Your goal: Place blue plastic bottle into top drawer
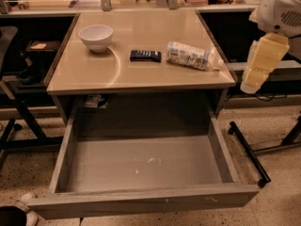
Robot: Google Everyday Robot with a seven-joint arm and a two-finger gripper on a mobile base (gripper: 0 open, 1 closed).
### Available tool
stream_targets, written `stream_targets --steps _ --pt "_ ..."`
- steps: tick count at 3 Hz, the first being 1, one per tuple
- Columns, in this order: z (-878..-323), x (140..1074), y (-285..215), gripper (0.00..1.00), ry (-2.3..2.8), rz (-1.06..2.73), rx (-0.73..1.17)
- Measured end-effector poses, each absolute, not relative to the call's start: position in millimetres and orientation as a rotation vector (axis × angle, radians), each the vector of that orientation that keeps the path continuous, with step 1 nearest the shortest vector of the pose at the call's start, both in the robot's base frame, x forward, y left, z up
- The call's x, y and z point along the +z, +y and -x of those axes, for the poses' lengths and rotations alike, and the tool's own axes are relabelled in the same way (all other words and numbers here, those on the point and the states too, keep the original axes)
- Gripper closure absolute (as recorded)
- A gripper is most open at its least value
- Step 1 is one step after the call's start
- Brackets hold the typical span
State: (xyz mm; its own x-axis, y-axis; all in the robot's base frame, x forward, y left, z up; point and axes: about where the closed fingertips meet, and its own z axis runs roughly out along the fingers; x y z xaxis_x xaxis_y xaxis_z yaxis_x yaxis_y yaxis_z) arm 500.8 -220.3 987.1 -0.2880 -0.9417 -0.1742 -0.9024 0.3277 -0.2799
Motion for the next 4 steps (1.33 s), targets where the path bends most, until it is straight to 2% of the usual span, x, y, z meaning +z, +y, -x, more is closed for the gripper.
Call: stream_targets --steps 2,4 --pt "-621.1 974.1 -218.3 0.0 2.343 1.654 -0.193" --pt "-654.2 991.1 -218.9 0.0 2.275 1.579 -0.239"
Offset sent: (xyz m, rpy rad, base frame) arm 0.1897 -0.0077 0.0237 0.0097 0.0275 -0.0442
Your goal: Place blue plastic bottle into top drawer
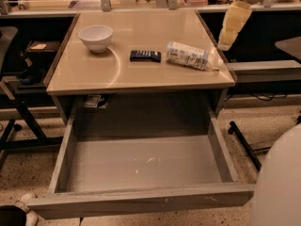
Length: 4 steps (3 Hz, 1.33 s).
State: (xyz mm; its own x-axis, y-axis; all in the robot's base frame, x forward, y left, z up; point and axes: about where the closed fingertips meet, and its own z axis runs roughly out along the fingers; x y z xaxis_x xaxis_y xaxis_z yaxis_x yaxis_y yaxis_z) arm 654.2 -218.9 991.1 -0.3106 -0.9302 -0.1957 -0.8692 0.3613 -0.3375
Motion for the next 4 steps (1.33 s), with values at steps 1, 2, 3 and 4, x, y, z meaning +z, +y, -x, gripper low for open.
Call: stream_targets --steps 1,2,3,4 --pt "-676.5 976.9 -216.1 0.0 2.284 1.561 -0.248" --pt "-702.1 946.9 -213.2 0.0 2.324 1.54 -0.197" --pt "-722.4 913.7 -212.2 0.0 2.365 1.526 -0.146" --pt "-735.2 885.3 -212.4 0.0 2.401 1.509 -0.095"
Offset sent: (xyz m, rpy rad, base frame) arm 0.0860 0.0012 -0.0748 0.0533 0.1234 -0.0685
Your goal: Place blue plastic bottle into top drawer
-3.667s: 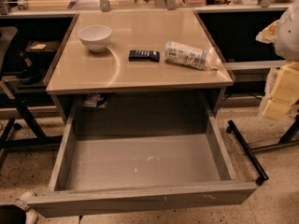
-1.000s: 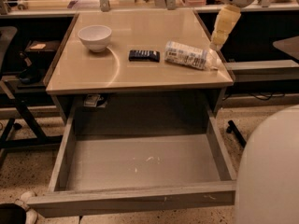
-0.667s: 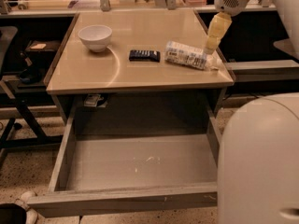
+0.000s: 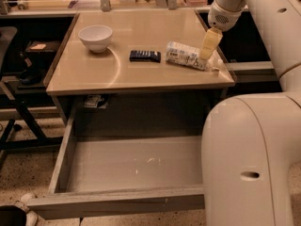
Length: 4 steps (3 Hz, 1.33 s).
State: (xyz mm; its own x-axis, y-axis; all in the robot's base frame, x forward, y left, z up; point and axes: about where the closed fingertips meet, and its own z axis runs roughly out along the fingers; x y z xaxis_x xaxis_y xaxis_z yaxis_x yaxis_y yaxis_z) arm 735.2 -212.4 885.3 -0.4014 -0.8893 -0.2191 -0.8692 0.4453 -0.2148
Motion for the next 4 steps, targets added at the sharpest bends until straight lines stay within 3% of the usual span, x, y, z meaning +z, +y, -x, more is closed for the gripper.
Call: stream_targets --steps 4 --pt "-753.9 830.5 -198.5 0.0 2.449 1.529 -0.002"
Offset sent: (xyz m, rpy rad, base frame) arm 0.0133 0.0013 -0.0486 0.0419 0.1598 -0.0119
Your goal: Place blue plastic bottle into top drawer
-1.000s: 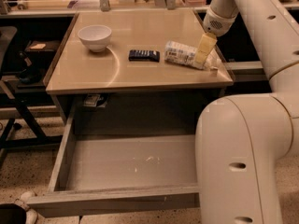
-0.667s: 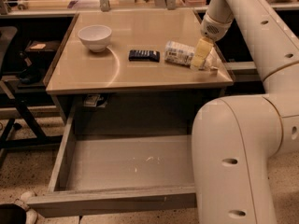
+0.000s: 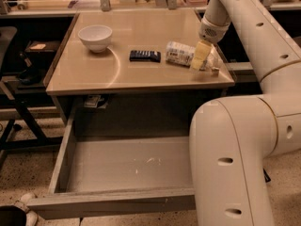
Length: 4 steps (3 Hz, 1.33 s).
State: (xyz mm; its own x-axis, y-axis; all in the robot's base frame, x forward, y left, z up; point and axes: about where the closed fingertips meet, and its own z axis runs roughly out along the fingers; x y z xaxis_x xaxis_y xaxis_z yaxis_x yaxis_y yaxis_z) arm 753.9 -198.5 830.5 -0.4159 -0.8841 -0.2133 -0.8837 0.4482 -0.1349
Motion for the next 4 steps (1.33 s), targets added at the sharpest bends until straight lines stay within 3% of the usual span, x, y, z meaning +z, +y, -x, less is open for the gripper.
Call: stream_targets --steps 1,4 --pt "-754.0 830.4 -198.5 0.18 2.448 1.529 -0.003" --pt "-759.7 846.1 -194.1 0.88 2.382 1.552 -0.048"
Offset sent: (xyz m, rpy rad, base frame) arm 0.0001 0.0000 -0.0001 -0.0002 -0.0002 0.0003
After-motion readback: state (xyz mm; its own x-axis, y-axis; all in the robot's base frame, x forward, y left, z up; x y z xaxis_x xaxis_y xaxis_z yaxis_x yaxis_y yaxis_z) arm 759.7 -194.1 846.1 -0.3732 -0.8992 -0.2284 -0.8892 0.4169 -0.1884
